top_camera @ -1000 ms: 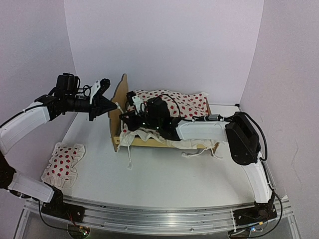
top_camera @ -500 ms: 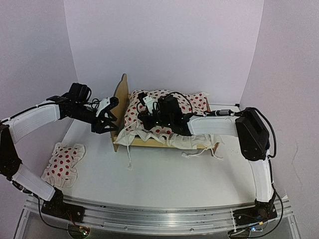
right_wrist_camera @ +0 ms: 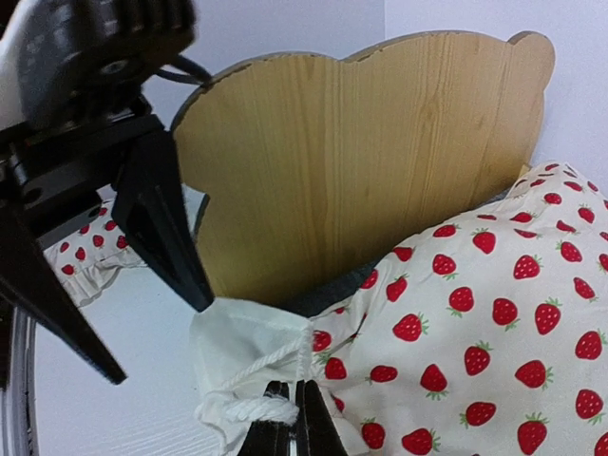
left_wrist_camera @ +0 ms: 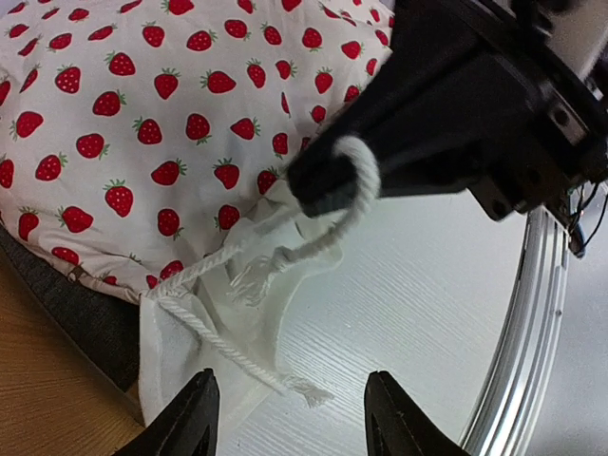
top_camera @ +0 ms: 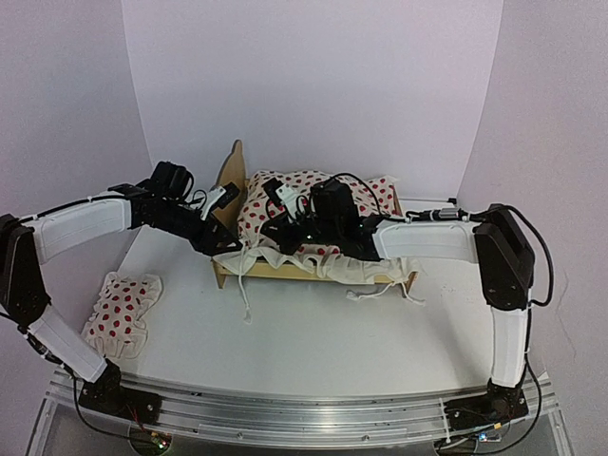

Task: Set up the pet bed

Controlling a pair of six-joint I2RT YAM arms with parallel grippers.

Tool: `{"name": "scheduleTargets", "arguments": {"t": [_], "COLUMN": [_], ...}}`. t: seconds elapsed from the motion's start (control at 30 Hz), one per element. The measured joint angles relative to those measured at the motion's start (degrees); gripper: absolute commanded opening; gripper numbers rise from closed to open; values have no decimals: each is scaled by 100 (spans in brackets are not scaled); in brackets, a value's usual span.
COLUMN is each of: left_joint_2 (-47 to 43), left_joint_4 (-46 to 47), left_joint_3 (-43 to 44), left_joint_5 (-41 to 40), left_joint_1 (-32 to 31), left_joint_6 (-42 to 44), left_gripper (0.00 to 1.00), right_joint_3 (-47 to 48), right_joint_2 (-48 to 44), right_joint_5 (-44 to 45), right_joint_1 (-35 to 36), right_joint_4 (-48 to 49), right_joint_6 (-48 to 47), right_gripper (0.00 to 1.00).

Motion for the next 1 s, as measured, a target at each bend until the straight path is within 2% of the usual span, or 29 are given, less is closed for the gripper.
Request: {"name": "scheduleTargets", "arguments": {"t": [0.17,0.3,0.47,0.63,0.7,0.73,0.93,1.0], "left_joint_2": [75,293,497,904,1073,1161,1477,1488], "left_joint_4": [330,595,760,879,877,849,687,616], "left_joint_3": [25,105,231,416,428,428,439,512], "left_joint_5": [-298,-515,-768,-990,-1083,-1114,-996,-933], "left_joint_1": [-30,-129,-274,-341,-339,-338,-351,-345], "left_joint_6": [-841,-1405,-1893,-2151,-2186,-2211,-2306,-2295], "left_gripper": [53,59,61,60,55,49,2,0], "right_joint_3": [-399,-687,-882,-1030,-1061,-1068,-1073,-1073], "right_joint_2": [-384,-577,-584,-584,-584,-584,-584,-584], "right_joint_5": [-206,-253,-281,-281,-280,-279,-275,-268], "right_joint_1": [118,210,266,266,261,260,264,264], "right_joint_4": [22,117,185,345,395,419,483,481], "right_joint_6": [149,327,495,580,590,593,624,628], "right_gripper": [0,0,0,0,0,0,0,0]}}
